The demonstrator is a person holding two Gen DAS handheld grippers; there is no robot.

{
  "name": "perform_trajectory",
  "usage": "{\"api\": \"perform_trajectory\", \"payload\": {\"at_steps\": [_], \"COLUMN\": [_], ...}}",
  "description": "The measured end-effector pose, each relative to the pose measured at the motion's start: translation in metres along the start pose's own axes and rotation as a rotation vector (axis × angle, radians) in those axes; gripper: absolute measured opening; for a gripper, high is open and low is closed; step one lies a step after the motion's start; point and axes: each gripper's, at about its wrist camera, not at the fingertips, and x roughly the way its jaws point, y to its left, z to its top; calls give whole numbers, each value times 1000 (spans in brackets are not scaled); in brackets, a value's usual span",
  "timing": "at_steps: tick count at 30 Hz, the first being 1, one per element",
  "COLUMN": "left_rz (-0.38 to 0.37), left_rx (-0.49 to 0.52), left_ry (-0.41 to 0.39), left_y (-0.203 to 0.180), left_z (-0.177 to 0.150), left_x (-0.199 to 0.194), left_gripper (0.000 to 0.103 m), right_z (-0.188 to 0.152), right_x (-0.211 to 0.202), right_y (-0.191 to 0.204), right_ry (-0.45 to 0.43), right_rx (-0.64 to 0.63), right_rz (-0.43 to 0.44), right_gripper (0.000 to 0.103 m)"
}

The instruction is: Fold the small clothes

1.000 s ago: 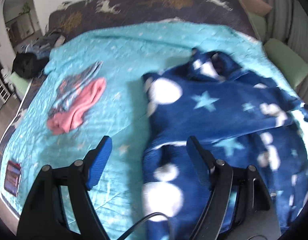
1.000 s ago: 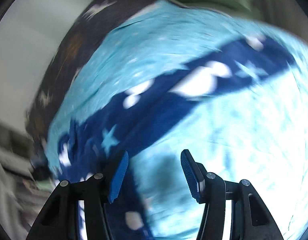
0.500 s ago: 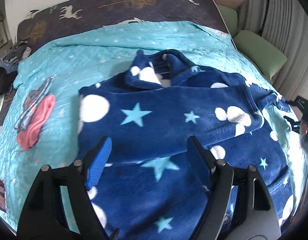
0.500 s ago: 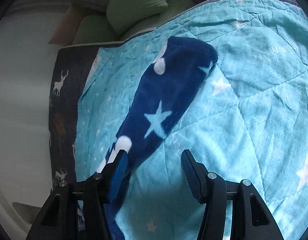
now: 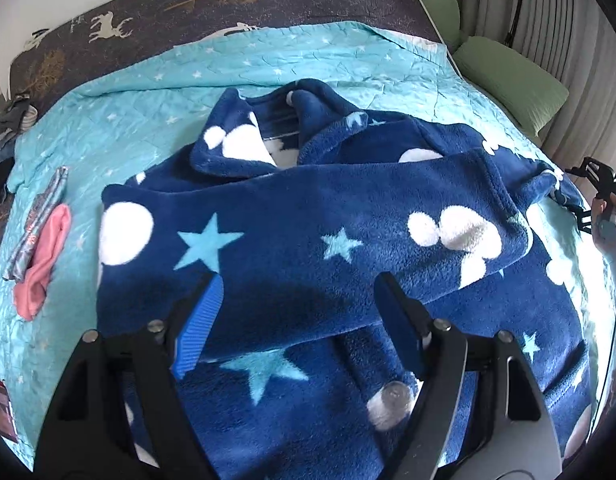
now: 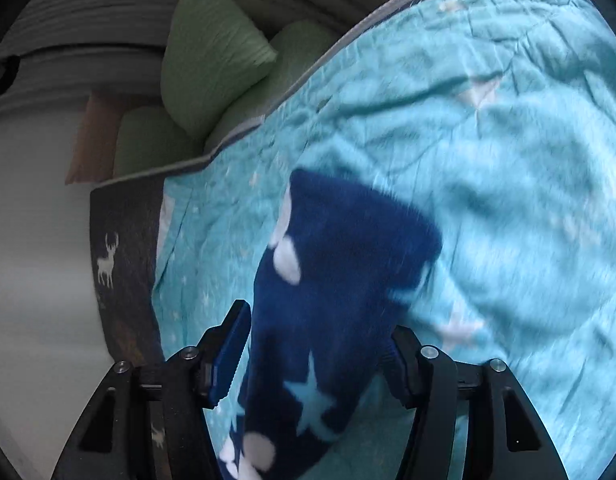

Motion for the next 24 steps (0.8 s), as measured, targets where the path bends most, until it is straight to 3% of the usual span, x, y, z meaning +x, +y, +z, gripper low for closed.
{"api": "perform_trajectory", "payload": {"at_steps": [2,3,4,7,10,13,15,19,22,24], "left_rz": [-26,-36,-46,-66,-66,-76,-80,-66,-79,-102], "left_rx": [-27,-40,-52,-68,-58,-70,-82,-122,-206,-253], "left_ry": [-4,-3,-2,-4,-4,-6,-10,-22,-27,-31], "left_y": [3,5,5,5,0,1,3,20,46,61], "left_z": [2,3,5,7,8,5,4,-2,-13,-21], "left_x": [3,4,5,8,11,10,8,0,-7,-10], "left_gripper": [78,78,78,78,78,78,78,78,78,79], "right_z": [5,6,6,-7,-45,-120,-193,-330,-412,-454], "right_x": [8,12,12,5,-11,-37,-59,-92,-85,-64], "right_y": [8,13,15,44,100,165,205,228,214,192], "right_ry": [23,43,57,52,44,58,94,209,318,412], "right_rx": [-47,-93,-126,-245,-470,-754,-967,-1305,-1498,-1583], "right_rz": [-25,-49,-60,-18,51,158,269,425,425,351], "right_gripper": [39,17,10,9,9,9,9,9,9,9]}}
